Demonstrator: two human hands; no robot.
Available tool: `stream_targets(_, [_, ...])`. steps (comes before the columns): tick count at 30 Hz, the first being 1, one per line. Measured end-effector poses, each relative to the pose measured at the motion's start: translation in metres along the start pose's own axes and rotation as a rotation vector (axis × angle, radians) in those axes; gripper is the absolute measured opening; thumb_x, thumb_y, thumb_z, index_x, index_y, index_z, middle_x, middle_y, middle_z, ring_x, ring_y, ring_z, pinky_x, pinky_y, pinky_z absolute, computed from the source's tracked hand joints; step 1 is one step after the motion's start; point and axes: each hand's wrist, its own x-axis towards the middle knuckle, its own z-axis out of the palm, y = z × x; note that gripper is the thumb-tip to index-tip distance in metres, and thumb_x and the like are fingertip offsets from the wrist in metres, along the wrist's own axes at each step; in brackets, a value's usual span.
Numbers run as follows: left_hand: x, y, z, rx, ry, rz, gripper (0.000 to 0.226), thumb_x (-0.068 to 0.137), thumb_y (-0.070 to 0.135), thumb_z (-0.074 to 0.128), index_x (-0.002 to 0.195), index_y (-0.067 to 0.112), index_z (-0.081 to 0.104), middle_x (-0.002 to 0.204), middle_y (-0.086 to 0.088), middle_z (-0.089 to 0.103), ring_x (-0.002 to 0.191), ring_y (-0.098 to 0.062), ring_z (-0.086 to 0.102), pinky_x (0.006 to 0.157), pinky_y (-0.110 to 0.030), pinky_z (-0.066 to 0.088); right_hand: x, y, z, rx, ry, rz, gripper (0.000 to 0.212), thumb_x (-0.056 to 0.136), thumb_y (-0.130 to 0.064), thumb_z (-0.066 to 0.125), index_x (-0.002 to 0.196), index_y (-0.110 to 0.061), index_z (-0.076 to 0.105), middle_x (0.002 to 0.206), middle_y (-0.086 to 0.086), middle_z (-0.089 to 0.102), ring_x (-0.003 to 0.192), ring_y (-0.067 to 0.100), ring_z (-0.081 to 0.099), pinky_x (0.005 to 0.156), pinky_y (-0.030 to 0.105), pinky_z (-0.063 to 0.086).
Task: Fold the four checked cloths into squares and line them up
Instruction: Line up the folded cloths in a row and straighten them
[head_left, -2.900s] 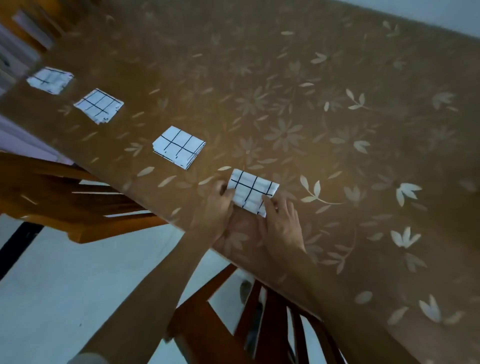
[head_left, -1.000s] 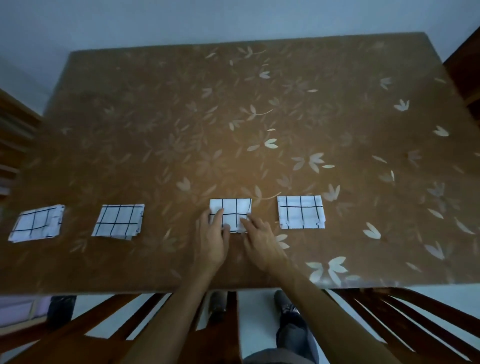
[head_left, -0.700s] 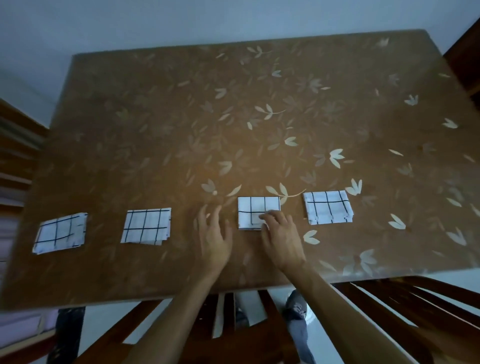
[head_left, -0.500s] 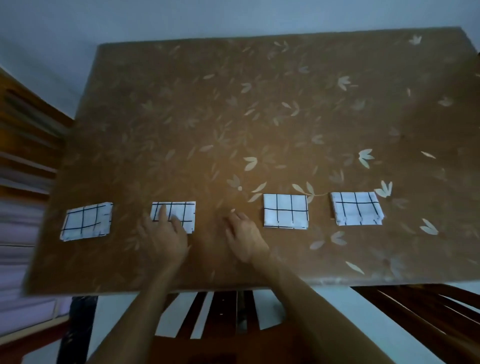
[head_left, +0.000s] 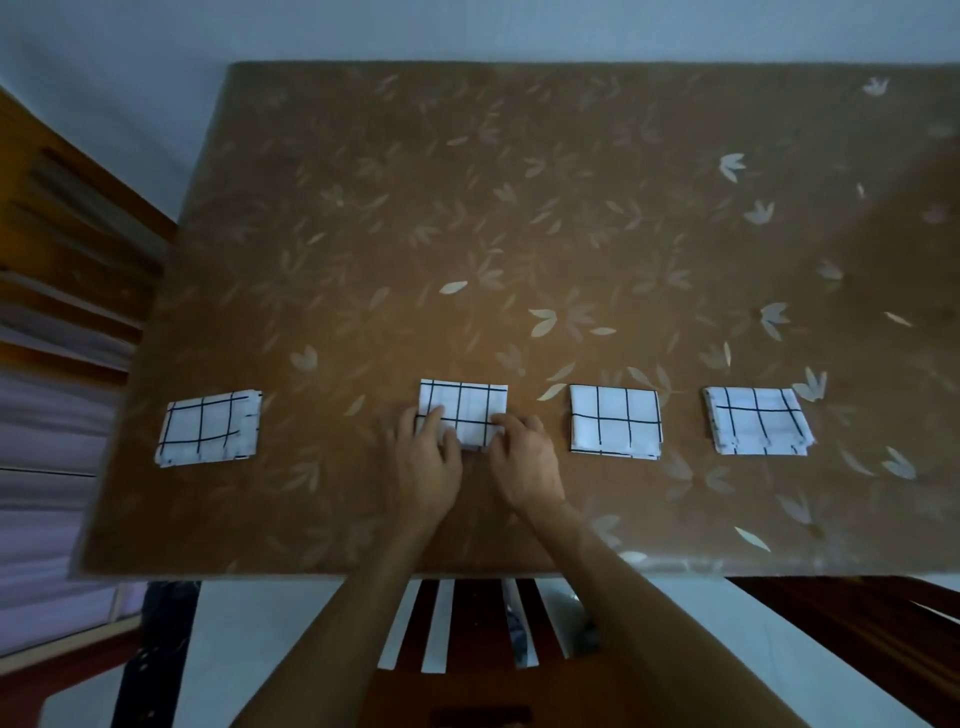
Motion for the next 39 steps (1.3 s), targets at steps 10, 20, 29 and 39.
stream_targets(10, [-0.001,0.006,0.018,0.348,-0.047,0.362,0.053,0.085,0.025,0.071,0.136,0.016,0.059,0.149,-0.018,0.047,0.130,-0.037,0.050,0.101,-0.051,0.047,0.003,0.015,-0.005,-0.413,0.064,-0.232,0.052,0.089,-0.028,0.049,0.137,-0.008,0.054,0.152,0.020,0.041,0.136,0.039,0.043,0.104,0.049,0.046])
stream_targets(20, [-0.008,-0.031,0.003,0.385,-0.120,0.404,0.063,0.101,0.048,0.026,0.157,0.020,0.025,0.164,-0.012,0.020,0.150,-0.029,0.023,0.115,-0.050,0.029,0.005,0.026,0.004,-0.573,-0.098,-0.303,0.074,0.092,-0.050,0.023,0.147,-0.003,0.042,0.157,0.020,0.034,0.147,0.036,0.028,0.119,0.055,0.023])
stream_targets(29, [0.024,-0.175,-0.107,0.187,0.353,-0.220,0.057,0.102,0.044,0.033,0.145,0.008,0.044,0.157,-0.025,0.030,0.145,-0.041,0.026,0.118,-0.056,0.023,0.007,-0.107,0.093,-0.162,-0.452,-0.481,0.054,0.096,-0.021,0.046,0.147,-0.006,0.040,0.151,0.016,0.040,0.133,0.035,0.044,0.111,0.044,0.036])
stream_targets(39, [0.041,-0.218,-0.112,0.121,0.277,-0.303,0.050,0.100,0.040,0.035,0.130,0.010,0.060,0.134,-0.019,0.057,0.123,-0.037,0.051,0.107,-0.050,0.036,0.015,-0.177,0.181,0.115,-0.470,-0.313,0.045,0.091,-0.023,0.043,0.132,-0.009,0.056,0.132,0.012,0.058,0.119,0.028,0.055,0.105,0.046,0.045])
